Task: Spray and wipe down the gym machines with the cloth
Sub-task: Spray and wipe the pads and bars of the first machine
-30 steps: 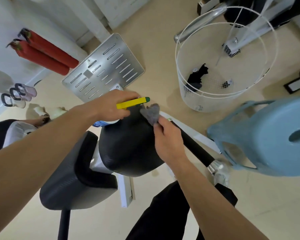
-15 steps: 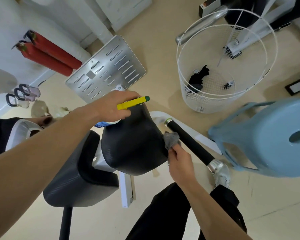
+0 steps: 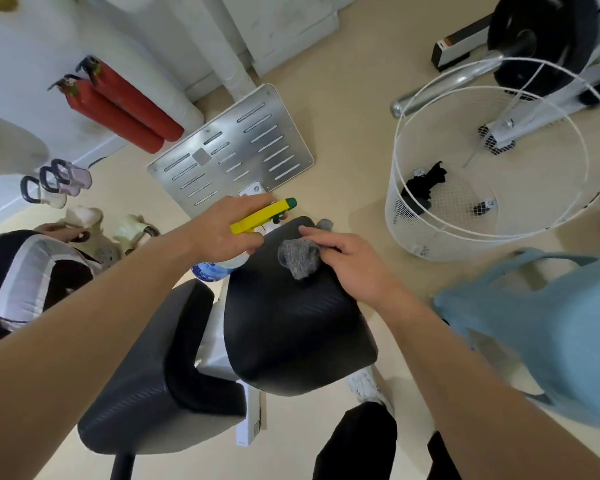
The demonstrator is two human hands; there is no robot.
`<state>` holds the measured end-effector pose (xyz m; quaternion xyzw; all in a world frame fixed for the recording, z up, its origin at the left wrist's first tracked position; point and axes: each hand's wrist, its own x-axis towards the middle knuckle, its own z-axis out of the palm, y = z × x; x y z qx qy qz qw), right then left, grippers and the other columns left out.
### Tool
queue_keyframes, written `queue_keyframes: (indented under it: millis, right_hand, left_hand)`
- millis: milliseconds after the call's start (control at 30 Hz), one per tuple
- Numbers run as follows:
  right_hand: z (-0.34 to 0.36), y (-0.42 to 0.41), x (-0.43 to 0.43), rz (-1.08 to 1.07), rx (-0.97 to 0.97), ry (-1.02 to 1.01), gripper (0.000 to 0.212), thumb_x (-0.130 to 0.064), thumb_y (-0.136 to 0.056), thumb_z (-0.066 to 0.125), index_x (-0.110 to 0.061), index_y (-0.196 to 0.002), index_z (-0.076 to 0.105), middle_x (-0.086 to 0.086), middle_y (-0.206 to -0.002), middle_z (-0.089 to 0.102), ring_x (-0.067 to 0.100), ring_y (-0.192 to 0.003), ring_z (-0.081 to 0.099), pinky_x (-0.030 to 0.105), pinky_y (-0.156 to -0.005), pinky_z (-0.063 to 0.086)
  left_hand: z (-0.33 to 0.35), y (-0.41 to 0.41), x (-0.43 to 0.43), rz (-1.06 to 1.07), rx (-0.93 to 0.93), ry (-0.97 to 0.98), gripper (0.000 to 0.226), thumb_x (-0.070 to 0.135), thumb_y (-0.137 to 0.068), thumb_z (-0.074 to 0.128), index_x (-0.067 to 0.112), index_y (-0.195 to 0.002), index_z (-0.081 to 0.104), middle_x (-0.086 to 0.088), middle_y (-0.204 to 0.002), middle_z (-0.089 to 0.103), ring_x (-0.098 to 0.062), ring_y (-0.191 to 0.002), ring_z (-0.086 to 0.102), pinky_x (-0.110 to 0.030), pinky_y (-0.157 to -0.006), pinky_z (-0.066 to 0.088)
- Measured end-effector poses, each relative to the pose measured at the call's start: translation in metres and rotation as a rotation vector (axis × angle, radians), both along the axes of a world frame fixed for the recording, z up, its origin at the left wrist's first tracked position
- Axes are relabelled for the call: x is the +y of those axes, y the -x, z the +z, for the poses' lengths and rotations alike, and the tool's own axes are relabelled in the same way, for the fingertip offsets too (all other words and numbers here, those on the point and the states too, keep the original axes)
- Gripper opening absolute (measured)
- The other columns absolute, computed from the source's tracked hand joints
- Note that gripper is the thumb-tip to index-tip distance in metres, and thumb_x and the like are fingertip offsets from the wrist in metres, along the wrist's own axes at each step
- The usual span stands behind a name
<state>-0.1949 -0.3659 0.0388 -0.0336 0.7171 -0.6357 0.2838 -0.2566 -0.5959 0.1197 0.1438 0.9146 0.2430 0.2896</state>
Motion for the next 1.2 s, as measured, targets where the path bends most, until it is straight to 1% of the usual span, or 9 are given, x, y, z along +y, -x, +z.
queue_keyframes:
  millis: [233,367,433,567,733,800,900,1100,1200]
  right_hand:
    - [-0.059,0.084,-0.041,0.206,0.004,-0.100,0.046,0.007,-0.092,0.045,-0.012,-0.127,0.068,-0.004,-0.133,0.063,0.005,-0.126,0.051,0.016,-0.108,0.031]
    - [-0.086,0.118,-0.057,0.184,-0.135,-0.099,0.042,0.008,-0.089,0.048,-0.013,-0.114,0.074,0.005,-0.113,0.073,0.013,-0.101,0.062,0.026,-0.095,0.046]
    - [-0.094,0.124,-0.064,0.164,-0.256,-0.048,0.038,0.005,-0.091,0.050,-0.018,-0.108,0.075,0.008,-0.107,0.074,0.018,-0.096,0.065,0.031,-0.090,0.051]
    - [-0.090,0.114,-0.064,-0.018,-0.442,0.077,0.033,0.001,-0.093,0.050,-0.018,-0.100,0.076,0.010,-0.105,0.074,0.026,-0.099,0.068,0.038,-0.092,0.055]
    - [-0.062,0.080,-0.037,-0.106,-0.334,0.034,0.038,0.002,-0.096,0.047,-0.021,-0.113,0.073,0.005,-0.115,0.073,0.022,-0.112,0.066,0.032,-0.098,0.053]
    - [-0.046,0.060,-0.029,-0.167,-0.270,0.018,0.039,0.002,-0.097,0.048,-0.018,-0.122,0.070,-0.001,-0.118,0.071,0.013,-0.112,0.065,0.029,-0.101,0.050]
    - [-0.019,0.026,-0.015,-0.213,-0.250,0.025,0.038,-0.004,-0.100,0.048,-0.021,-0.129,0.067,-0.006,-0.121,0.071,0.003,-0.108,0.066,0.023,-0.097,0.051]
    - [0.017,-0.041,0.011,-0.251,-0.143,-0.053,0.040,-0.012,-0.105,0.044,-0.036,-0.131,0.062,-0.019,-0.123,0.067,0.000,-0.119,0.058,0.024,-0.105,0.041]
    - [0.028,-0.069,0.022,-0.236,-0.116,-0.153,0.033,-0.014,-0.105,0.043,-0.032,-0.116,0.068,-0.021,-0.102,0.069,0.002,-0.099,0.063,0.025,-0.091,0.046]
  left_hand:
    - [-0.033,0.003,-0.036,0.023,0.073,-0.029,0.048,0.018,-0.072,0.060,0.013,-0.120,0.064,0.002,-0.069,0.057,-0.015,-0.063,0.050,-0.032,-0.063,0.043]
    - [-0.048,-0.005,-0.053,0.071,0.076,-0.075,0.047,0.019,-0.075,0.060,0.012,-0.121,0.063,-0.007,-0.083,0.067,-0.019,-0.069,0.060,-0.048,-0.073,0.050]
    - [-0.050,-0.007,-0.058,0.110,0.108,-0.100,0.048,0.017,-0.075,0.060,0.011,-0.122,0.064,0.000,-0.081,0.067,-0.021,-0.071,0.062,-0.051,-0.076,0.052]
    - [-0.050,-0.011,-0.060,0.095,0.145,-0.146,0.048,0.014,-0.076,0.061,0.010,-0.124,0.063,0.005,-0.077,0.063,-0.019,-0.070,0.060,-0.052,-0.073,0.052]
    - [-0.044,-0.018,-0.059,0.091,0.174,-0.170,0.048,0.017,-0.079,0.060,0.012,-0.126,0.062,0.021,-0.079,0.059,-0.023,-0.070,0.060,-0.054,-0.073,0.053]
    - [-0.036,-0.022,-0.055,0.101,0.192,-0.190,0.048,0.018,-0.079,0.061,0.014,-0.126,0.062,0.015,-0.077,0.060,-0.027,-0.071,0.061,-0.055,-0.072,0.054]
    - [-0.024,-0.027,-0.048,0.140,0.196,-0.175,0.048,0.018,-0.077,0.061,0.012,-0.125,0.064,0.005,-0.082,0.063,-0.024,-0.070,0.058,-0.046,-0.071,0.052]
    - [0.015,-0.036,-0.025,0.141,0.142,-0.125,0.037,0.020,-0.077,0.060,0.021,-0.113,0.063,0.017,-0.073,0.056,-0.011,-0.072,0.055,-0.023,-0.064,0.041]
    - [0.042,-0.040,-0.013,0.180,0.130,-0.124,0.042,0.019,-0.073,0.059,0.022,-0.115,0.064,0.014,-0.071,0.059,-0.007,-0.070,0.058,-0.013,-0.061,0.041]
